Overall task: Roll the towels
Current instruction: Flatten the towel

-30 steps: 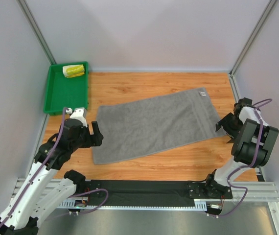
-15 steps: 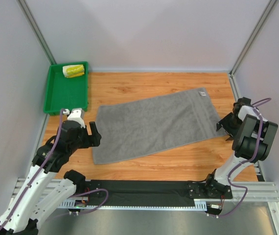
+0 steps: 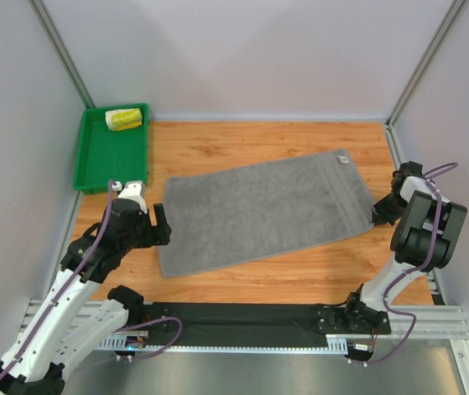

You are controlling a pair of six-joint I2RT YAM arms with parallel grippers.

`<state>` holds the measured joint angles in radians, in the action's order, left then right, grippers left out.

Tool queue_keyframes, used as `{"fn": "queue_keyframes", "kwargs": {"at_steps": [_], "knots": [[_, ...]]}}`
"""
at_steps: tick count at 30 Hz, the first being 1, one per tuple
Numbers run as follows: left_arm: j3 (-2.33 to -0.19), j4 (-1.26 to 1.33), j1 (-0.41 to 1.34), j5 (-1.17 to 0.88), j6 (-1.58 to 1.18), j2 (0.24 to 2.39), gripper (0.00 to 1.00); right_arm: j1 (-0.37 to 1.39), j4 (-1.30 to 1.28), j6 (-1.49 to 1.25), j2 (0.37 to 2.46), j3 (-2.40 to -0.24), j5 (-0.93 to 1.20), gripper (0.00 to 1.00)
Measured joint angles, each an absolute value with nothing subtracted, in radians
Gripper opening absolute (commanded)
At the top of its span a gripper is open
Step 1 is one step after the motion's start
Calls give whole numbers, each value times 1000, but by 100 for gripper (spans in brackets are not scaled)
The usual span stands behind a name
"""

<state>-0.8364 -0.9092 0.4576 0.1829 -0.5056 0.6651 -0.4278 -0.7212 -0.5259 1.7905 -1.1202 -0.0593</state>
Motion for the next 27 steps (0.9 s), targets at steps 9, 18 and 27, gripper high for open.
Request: {"fn": "queue_keyframes", "kwargs": {"at_steps": [9,18,27], "knots": [[-841,-983,458,184,-601,731,82,-427,-714,-522,1730,-1069,-10,0],[-756,-1036,464,128,-799,869,79,-420,-730,-527,1514,-1037,5,0],[-633,-1013,550,123,-932,954,76,-420,-753,-523,1511,-1044,29,0]]}}
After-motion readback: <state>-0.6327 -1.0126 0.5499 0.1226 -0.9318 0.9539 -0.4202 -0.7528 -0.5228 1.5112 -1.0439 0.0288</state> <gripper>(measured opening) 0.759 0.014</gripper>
